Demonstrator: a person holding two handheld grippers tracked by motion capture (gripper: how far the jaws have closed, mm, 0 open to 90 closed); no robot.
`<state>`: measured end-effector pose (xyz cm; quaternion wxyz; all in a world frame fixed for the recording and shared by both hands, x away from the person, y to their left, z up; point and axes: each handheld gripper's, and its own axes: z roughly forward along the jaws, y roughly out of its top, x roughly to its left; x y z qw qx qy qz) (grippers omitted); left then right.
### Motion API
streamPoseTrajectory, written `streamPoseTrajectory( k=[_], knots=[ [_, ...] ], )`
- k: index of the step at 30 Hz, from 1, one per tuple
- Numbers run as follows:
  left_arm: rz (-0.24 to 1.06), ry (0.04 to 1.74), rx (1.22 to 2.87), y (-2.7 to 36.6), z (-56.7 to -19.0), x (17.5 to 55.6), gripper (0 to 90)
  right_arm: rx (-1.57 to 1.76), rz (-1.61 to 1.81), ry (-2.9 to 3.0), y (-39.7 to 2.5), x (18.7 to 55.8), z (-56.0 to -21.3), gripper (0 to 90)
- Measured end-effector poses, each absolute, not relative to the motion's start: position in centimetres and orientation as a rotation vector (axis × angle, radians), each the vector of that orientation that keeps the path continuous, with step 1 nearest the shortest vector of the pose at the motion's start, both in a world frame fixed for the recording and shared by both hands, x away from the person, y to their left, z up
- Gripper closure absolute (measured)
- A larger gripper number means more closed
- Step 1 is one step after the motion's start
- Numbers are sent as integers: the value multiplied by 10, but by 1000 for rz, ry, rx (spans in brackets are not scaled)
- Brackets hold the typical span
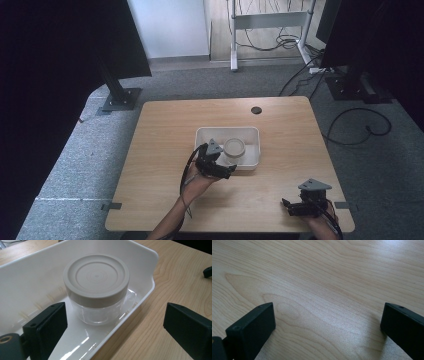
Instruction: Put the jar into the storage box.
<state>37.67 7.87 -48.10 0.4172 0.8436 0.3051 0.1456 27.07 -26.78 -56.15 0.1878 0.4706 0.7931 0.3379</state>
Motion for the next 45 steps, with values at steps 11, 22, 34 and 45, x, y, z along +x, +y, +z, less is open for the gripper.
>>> streamPoseTrajectory(
  k=[11, 22, 34, 45],
  knots=[
    [363, 748, 2103, 90, -477, 368, 50, 1324, 950, 2231, -268, 271, -561, 0],
    [361, 732, 2097, 103, -474, 359, 50, 1327, 950, 2229, -268, 271, -561, 0],
    [366, 745, 2078, 124, -477, 349, 50, 1328, 950, 2228, -268, 271, -561, 0],
    [366, 754, 2067, 143, -485, 340, 50, 1331, 948, 2225, -268, 271, -561, 0]
  ],
)
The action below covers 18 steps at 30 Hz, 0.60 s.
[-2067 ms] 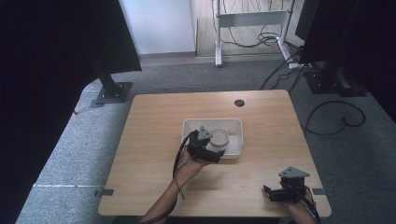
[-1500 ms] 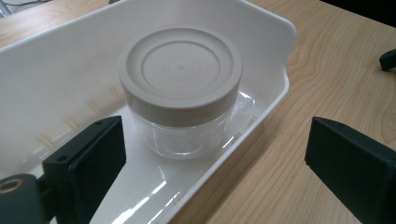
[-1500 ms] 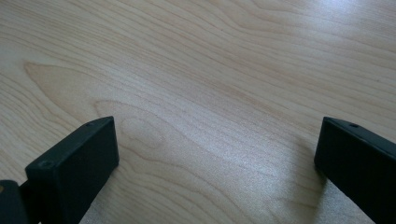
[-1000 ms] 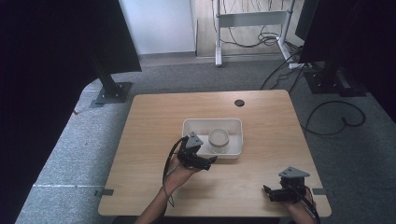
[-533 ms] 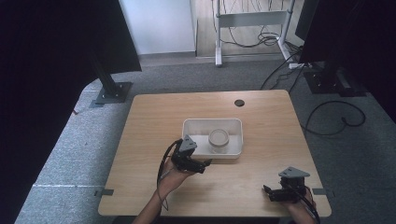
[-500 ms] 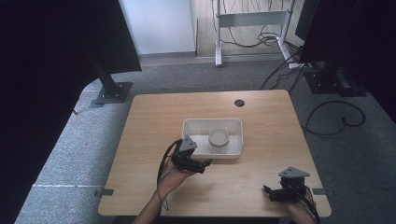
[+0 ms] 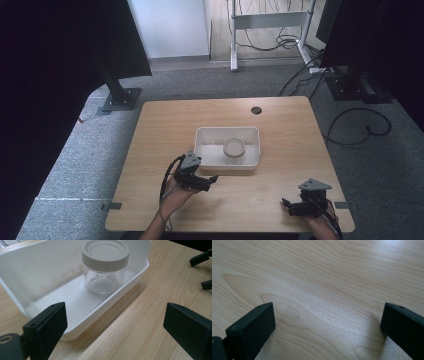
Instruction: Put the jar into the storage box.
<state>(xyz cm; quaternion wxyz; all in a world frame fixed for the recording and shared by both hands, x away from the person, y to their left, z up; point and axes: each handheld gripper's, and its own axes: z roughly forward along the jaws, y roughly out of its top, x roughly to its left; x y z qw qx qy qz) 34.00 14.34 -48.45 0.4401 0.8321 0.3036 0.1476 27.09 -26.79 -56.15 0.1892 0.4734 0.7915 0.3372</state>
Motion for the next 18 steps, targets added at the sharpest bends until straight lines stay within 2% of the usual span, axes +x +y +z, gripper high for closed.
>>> streamPoseTrajectory(
  k=[18],
  knots=[
    [407, 808, 2058, 170, -504, 324, 50, 1331, 948, 2225, -268, 271, -561, 0]
  ],
)
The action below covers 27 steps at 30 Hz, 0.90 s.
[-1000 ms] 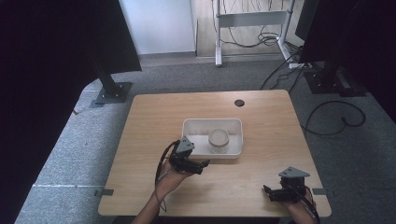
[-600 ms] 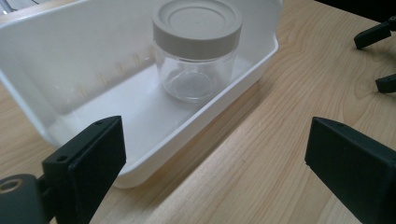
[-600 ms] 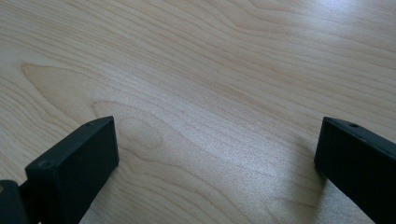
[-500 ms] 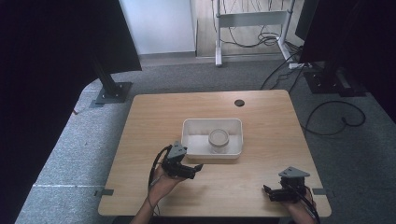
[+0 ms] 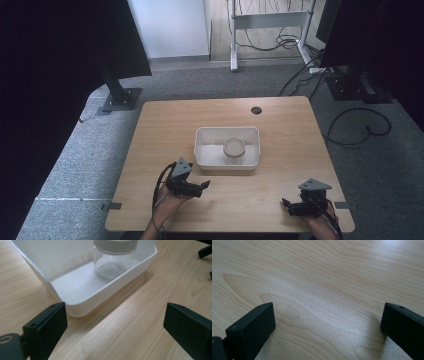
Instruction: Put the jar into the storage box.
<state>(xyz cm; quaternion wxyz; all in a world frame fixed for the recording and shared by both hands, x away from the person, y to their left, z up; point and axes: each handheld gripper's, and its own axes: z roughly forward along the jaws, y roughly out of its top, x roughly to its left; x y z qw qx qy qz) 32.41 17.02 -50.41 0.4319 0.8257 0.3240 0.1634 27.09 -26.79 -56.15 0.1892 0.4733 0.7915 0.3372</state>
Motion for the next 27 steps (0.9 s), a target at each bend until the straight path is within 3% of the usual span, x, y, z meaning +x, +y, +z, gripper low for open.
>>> streamPoseTrajectory(
  k=[27],
  knots=[
    [417, 889, 2166, 188, -546, 310, 50, 1331, 948, 2225, -268, 271, -561, 0]
  ],
)
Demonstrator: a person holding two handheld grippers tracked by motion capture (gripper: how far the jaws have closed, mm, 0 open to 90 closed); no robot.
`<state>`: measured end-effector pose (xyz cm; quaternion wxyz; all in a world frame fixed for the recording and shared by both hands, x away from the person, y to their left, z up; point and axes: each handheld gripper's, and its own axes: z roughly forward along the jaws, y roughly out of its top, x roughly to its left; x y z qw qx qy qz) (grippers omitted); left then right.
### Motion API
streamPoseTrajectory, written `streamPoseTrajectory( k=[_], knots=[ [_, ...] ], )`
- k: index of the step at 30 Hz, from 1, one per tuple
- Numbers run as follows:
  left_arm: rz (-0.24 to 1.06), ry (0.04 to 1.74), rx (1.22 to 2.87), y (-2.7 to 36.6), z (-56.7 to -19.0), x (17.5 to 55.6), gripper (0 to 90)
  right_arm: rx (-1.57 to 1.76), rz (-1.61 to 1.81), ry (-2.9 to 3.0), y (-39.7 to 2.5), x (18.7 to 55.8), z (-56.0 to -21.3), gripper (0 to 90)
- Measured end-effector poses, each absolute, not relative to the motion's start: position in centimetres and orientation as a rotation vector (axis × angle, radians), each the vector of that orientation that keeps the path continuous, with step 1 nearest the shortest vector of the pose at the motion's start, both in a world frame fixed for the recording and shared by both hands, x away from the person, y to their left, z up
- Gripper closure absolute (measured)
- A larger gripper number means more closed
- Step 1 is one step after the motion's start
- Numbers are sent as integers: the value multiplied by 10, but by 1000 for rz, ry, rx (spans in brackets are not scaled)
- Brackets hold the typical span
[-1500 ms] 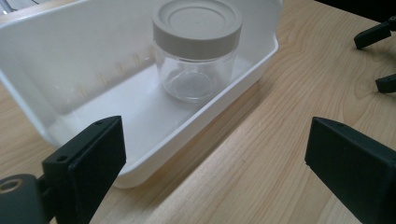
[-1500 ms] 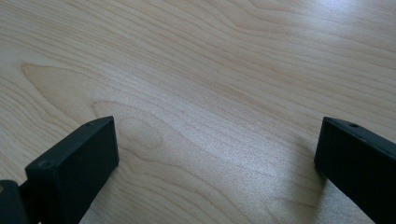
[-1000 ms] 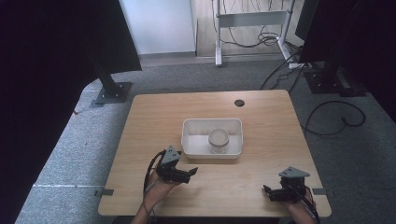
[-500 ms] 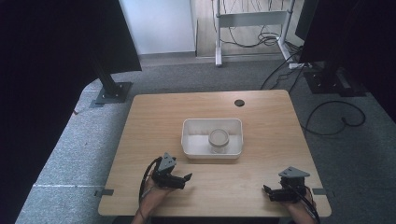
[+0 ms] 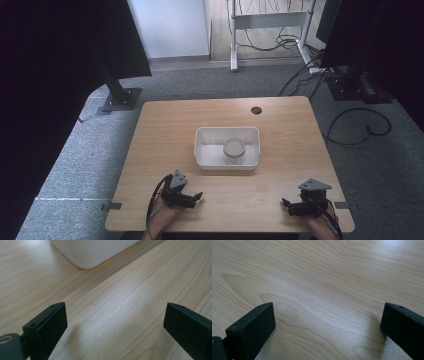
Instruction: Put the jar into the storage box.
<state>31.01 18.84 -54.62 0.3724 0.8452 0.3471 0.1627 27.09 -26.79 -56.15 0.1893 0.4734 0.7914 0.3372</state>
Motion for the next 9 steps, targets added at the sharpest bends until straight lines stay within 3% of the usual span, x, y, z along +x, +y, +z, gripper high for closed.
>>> streamPoseTrajectory(
  k=[9],
  knots=[
    [421, 890, 2218, 186, -553, 309, 49, 1332, 948, 2224, -268, 271, -562, 0]
  ],
)
